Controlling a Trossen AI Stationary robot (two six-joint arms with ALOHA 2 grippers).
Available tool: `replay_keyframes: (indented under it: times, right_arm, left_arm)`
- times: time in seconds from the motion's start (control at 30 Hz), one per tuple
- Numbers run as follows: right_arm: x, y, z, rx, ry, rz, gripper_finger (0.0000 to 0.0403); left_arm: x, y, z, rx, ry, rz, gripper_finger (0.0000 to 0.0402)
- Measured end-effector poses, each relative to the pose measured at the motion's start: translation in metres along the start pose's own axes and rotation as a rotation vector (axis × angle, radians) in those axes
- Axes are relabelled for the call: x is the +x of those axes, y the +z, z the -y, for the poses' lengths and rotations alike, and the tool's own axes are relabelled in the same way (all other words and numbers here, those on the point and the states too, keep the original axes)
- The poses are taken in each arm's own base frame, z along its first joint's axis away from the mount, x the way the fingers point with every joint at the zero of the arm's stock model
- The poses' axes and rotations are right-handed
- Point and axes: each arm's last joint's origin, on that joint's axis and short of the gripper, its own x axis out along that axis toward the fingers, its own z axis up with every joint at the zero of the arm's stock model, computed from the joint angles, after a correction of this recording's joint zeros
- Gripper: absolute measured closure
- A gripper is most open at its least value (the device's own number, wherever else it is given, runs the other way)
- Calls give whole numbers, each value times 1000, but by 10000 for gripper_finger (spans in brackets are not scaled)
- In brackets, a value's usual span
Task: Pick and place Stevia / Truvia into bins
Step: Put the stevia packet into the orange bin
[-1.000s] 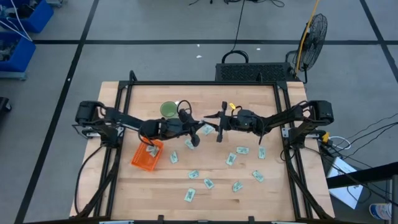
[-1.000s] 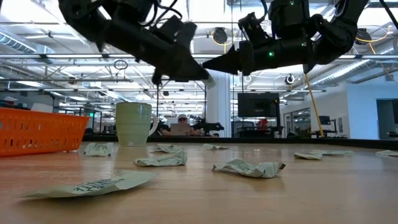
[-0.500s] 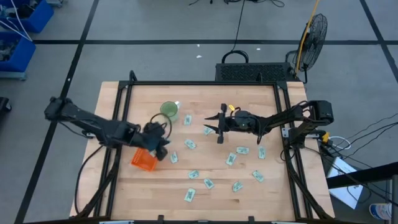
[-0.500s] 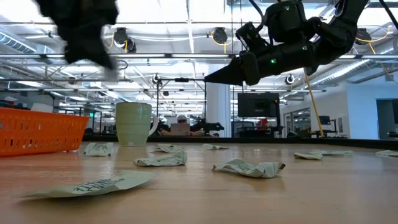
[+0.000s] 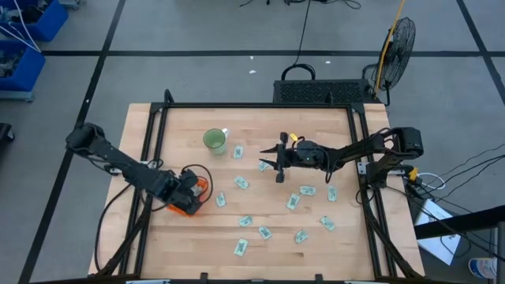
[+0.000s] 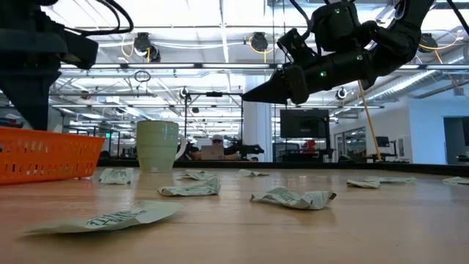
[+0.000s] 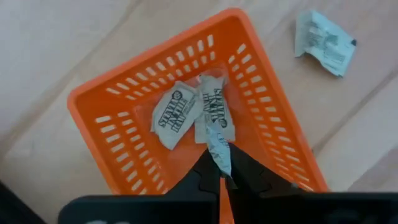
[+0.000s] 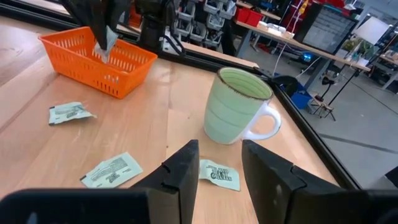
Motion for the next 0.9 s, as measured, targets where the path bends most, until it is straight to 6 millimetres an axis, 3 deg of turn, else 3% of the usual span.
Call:
replay_keyframes:
  times: [0.37,0.9]
  right_arm:
    - [0,0,0,0,0,1,287]
    - [0,1,0,16,1,9,287]
  left_arm:
    - [7,6,0,60,38,-12,288]
    - [-1,35,-20,102,-1,-17,282]
